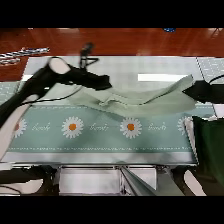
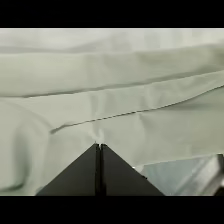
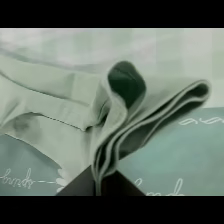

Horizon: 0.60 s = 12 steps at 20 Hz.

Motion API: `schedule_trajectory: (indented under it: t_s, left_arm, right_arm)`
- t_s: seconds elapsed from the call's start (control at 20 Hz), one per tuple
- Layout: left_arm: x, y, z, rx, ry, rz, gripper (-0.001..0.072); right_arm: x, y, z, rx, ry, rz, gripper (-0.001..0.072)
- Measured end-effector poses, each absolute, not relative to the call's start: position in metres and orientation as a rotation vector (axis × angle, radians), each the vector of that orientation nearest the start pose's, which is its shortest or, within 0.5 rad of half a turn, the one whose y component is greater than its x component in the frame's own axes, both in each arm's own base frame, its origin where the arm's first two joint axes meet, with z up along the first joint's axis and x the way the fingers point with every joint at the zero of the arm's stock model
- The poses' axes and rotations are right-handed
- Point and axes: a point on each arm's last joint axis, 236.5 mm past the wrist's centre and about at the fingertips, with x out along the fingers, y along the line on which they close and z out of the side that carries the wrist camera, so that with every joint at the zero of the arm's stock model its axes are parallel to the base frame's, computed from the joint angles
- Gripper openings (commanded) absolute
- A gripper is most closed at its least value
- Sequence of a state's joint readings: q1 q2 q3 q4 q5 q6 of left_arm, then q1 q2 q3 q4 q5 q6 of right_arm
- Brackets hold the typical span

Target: Fold the shirts.

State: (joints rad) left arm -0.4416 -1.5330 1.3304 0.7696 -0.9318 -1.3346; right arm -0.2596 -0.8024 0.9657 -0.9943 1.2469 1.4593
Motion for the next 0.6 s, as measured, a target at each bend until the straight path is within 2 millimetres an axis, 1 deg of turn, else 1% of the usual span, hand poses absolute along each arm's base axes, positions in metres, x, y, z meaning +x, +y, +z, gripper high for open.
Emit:
schedule_trajectory:
  t_s: [0.1,0.15,0.25,0.35,0.45,0.5,0.55,0.6]
  left_arm:
    - [0.364,-0.38,0.013,-0.304,1.237,-0.889,0.0017]
    - [0.35,-0.402,0.0,-0.279,1.29,-0.928,0.0018]
    - [0.326,-0.44,-0.019,-0.254,1.357,-0.992,0.0017]
    - [0.3,-0.469,-0.036,-0.232,1.423,-1.042,0.0017]
    - [0.28,-0.492,-0.048,-0.222,1.466,-1.075,0.0018]
    - [0.273,-0.498,-0.053,-0.22,1.486,-1.085,0.0018]
    - [0.27,-0.502,-0.055,-0.215,1.497,-1.092,0.0018]
    - [0.274,-0.504,-0.053,-0.224,1.491,-1.094,0.0018]
  right_arm:
    - [0.299,0.048,0.138,0.486,0.925,0.218,0.0024]
    - [0.293,0.05,0.143,0.484,0.911,0.22,0.0024]
    - [0.283,0.054,0.152,0.482,0.889,0.227,0.0024]
    - [0.276,0.058,0.157,0.483,0.877,0.236,0.0024]
    - [0.272,0.062,0.16,0.488,0.871,0.246,0.0024]
    - [0.271,0.063,0.162,0.491,0.867,0.25,0.0024]
    - [0.27,0.064,0.162,0.493,0.866,0.253,0.0024]
    - [0.269,0.064,0.163,0.494,0.865,0.255,0.0024]
